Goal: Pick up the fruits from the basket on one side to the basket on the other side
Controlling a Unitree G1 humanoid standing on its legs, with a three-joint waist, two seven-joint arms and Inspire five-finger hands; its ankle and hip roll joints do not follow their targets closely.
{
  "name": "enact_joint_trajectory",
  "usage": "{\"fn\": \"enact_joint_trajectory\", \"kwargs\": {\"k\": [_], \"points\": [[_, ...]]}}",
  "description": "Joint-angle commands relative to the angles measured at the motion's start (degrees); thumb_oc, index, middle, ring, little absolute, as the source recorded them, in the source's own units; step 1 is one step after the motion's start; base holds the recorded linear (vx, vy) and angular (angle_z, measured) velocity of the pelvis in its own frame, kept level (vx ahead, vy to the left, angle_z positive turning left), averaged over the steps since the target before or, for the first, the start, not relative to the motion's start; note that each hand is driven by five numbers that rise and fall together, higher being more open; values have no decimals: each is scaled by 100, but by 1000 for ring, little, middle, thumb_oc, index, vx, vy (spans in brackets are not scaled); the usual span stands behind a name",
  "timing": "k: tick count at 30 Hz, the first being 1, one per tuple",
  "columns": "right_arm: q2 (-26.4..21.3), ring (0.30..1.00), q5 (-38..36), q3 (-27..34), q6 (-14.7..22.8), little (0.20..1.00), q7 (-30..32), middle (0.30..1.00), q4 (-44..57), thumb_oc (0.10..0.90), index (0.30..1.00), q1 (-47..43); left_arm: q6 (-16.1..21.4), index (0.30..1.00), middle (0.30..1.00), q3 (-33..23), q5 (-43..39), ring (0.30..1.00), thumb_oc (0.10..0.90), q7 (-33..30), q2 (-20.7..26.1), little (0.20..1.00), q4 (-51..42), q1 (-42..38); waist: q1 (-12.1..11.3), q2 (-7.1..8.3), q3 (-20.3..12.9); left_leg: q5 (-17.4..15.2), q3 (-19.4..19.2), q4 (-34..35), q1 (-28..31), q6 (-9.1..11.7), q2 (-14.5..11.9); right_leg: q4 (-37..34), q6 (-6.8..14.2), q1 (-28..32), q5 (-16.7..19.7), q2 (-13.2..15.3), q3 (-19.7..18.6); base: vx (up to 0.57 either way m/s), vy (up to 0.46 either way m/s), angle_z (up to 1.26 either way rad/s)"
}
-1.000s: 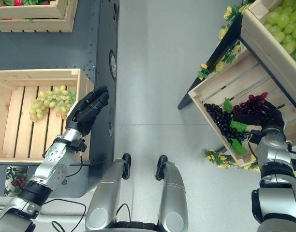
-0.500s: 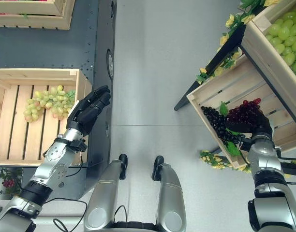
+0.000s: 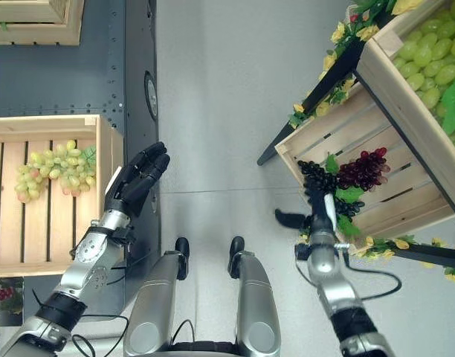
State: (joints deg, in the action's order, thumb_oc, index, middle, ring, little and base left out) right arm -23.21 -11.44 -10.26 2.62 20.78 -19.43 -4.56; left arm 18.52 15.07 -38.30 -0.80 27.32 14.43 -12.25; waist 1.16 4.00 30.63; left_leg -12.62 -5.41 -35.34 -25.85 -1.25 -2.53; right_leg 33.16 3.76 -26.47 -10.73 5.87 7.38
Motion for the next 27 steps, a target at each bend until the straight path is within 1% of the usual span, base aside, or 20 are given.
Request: {"fn": "enact_joint_trajectory", "kwargs": {"k": [1, 2, 3, 6, 9, 10, 13, 15, 17, 19, 20, 21, 22, 23, 25, 27], "points": [[-161, 900, 615, 59, 1029, 900, 873, 900, 713, 800, 900, -133, 911, 900, 900, -150, 340, 900, 800, -107, -255, 900, -811, -94, 123, -18, -84, -166, -450, 637, 584, -279, 312, -55, -204, 302, -38, -317, 55, 2, 40, -19], [-147, 900, 645, 54, 1039, 900, 887, 900, 723, 800, 900, -137, 919, 900, 900, -146, 346, 900, 800, -114, -263, 900, -809, -102, 124, -20, -84, -156, -454, 638, 569, -279, 310, -57, -207, 286, -27, -320, 52, -5, 57, -21], [-79, 900, 1025, -47, 1148, 900, 971, 900, 811, 800, 900, -113, 970, 900, 900, -107, 384, 900, 800, -167, -322, 900, -814, -97, 147, -53, -84, -132, -477, 695, 610, -276, 318, -85, -210, 303, -27, -324, 40, -9, 49, -11], [-122, 900, 1640, -271, 1156, 900, 946, 900, 931, 800, 900, -115, 1057, 900, 900, -41, 523, 900, 800, -277, -395, 900, -796, -113, 167, -111, -84, -88, -487, 762, 645, -247, 353, -137, -220, 321, -22, -326, 16, -3, 49, -7], [-227, 900, 1713, -463, 1149, 900, 775, 900, 860, 800, 900, -140, 1184, 900, 900, -24, 712, 900, 800, -398, -365, 900, -781, -128, 145, -170, -84, -40, -503, 825, 669, -218, 381, -188, -239, 351, -25, -288, 48, -2, 28, -2], [-234, 900, 1715, -513, 1179, 900, 729, 900, 783, 800, 900, -133, 1271, 900, 900, -36, 924, 900, 800, -579, -326, 900, -780, -139, 132, -189, -84, -26, -507, 844, 681, -209, 386, -194, -246, 366, -31, -264, 67, 0, 0, 0], [-229, 900, 1743, -610, 1219, 900, 651, 900, 586, 800, 900, -113, 1508, 900, 900, -102, 1577, 900, 800, -1396, -217, 900, -822, -182, 100, -237, -84, 4, -471, 900, 721, -187, 420, -200, -264, 417, -66, -213, 101, 0, 0, 0], [-229, 900, 1754, -694, 1205, 900, 674, 900, 496, 800, 900, -101, 1681, 900, 900, -244, 2606, 900, 800, -2440, -53, 900, -906, -260, 51, -273, -84, 47, -412, 949, 727, -170, 444, -212, -278, 448, -75, -171, 142, 9, -7, 5], [-211, 900, 1750, -762, 1204, 900, 688, 900, 402, 800, 900, -78, 1695, 900, 900, -449, 3269, 900, 800, -3317, 172, 900, -976, -387, 6, -294, -84, 105, -318, 1028, 772, -141, 474, -233, -283, 507, -78, -126, 193, 17, -21, 10], [-172, 900, 1792, -833, 1239, 900, 760, 900, 262, 800, 900, -92, 1677, 900, 900, -743, 3444, 900, 800, -3808, 368, 900, -975, -522, -65, -334, -84, 201, -218, 1184, 847, -112, 512, -343, -274, 594, -35, -92, 250, 23, -19, 16], [-168, 900, 1800, -848, 1245, 900, 764, 900, 241, 800, 900, -95, 1692, 900, 900, -790, 3533, 900, 800, -3934, 390, 900, -964, -531, -74, -341, -84, 216, -201, 1216, 865, -108, 518, -367, -271, 614, -27, -86, 261, 20, -14, 20], [-146, 900, 1818, -904, 1256, 900, 797, 900, 178, 800, 900, -116, 1671, 900, 900, -903, 3738, 900, 800, -4268, 451, 900, -943, -559, -115, -367, -84, 280, -150, 1329, 912, -90, 532, -450, -254, 662, 6, -64, 296, 9, -8, 26], [-135, 900, 1828, -927, 1241, 900, 797, 900, 164, 800, 900, -128, 1629, 900, 900, -954, 3833, 900, 800, -4396, 468, 900, -932, -567, -135, -379, -84, 311, -132, 1380, 933, -80, 537, -488, -246, 679, 24, -56, 311, 3, -5, 36], [-121, 900, 1821, -984, 1209, 900, 793, 900, 122, 800, 900, -166, 1470, 900, 900, -1060, 4163, 900, 800, -4710, 544, 900, -901, -603, -182, -403, -84, 383, -105, 1502, 972, -58, 550, -614, -231, 724, 73, -38, 358, -3, 1, 26], [-124, 900, 1799, -1008, 1185, 900, 773, 900, 108, 800, 900, -191, 1376, 900, 900, -1149, 4419, 900, 800, -4946, 628, 900, -854, -634, -216, -417, -84, 430, -71, 1570, 987, -41, 566, -692, -223, 753, 102, -24, 394, -12, 4, 14], [-153, 900, 1799, -1036, 1174, 900, 744, 900, 72, 800, 900, -204, 1295, 900, 900, -1368, 4635, 900, 800, -5301, 847, 900, -736, -678, -256, -441, -84, 481, -36, 1635, 1003, -21, 583, -758, -232, 799, 105, -6, 464, -19, 16, 25]]}}
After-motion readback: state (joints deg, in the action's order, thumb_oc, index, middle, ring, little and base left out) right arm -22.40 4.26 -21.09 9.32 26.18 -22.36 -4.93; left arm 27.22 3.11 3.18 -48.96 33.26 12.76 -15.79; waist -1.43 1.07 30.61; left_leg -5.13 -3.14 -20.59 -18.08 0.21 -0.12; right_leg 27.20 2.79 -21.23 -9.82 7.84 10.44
